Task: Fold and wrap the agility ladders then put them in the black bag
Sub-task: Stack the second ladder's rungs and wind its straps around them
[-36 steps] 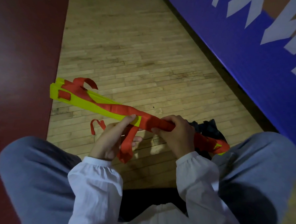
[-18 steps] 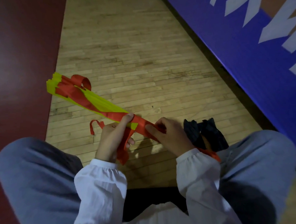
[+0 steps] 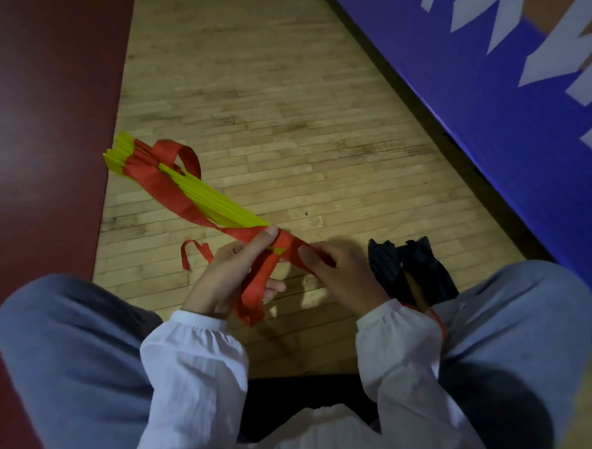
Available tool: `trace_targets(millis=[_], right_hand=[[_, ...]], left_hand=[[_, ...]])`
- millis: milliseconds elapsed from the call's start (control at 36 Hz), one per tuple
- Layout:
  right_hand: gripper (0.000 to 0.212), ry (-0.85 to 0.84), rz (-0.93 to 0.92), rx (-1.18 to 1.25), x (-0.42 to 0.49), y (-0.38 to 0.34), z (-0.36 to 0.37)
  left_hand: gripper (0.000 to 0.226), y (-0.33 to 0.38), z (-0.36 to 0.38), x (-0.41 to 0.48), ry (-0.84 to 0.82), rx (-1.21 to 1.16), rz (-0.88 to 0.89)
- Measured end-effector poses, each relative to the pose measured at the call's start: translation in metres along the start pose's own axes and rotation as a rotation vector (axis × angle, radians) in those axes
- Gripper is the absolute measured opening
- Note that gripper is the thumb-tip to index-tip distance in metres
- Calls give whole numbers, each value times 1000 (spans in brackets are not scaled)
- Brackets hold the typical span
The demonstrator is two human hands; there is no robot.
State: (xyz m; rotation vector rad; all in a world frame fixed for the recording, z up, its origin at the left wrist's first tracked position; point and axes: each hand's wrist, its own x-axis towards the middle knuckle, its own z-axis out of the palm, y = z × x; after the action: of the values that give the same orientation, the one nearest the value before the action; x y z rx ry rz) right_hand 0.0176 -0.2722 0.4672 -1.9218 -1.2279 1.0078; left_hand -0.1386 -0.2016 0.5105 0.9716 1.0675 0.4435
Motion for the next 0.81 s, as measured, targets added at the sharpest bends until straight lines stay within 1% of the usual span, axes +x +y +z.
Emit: trace_targets(millis=[56, 194, 250, 306, 361, 472, 528, 639, 722, 806], right_hand=[[81, 8, -3, -16, 0, -1, 0], [74, 81, -17, -89, 2, 0, 2], [75, 128, -16, -126, 2, 0, 1], [72, 159, -11, -146, 2, 1, 0], [66, 187, -10, -159, 2, 1, 2], [53, 245, 9, -209, 2, -1, 6], [53, 257, 17, -218, 2, -3, 7], [54, 255, 17, -195, 3, -4, 11], [54, 252, -8, -174, 2, -4, 12], [56, 237, -37, -163, 2, -5, 10]], left_hand=[[52, 0, -3, -1, -49, 9, -6], [56, -3, -8, 1, -87, 30, -54], [53, -3, -9, 2, -89, 36, -51], [43, -3, -9, 2, -86, 26, -40], [35, -3, -7, 4, -66, 16, -36], [31, -4, -2, 7, -28, -49, -41], [32, -4, 0, 7, -8, -77, -35], [43, -8, 0, 9, 77, -67, -9], [37, -10, -2, 12, 124, -94, -24], [34, -11, -5, 11, 108, -85, -49]])
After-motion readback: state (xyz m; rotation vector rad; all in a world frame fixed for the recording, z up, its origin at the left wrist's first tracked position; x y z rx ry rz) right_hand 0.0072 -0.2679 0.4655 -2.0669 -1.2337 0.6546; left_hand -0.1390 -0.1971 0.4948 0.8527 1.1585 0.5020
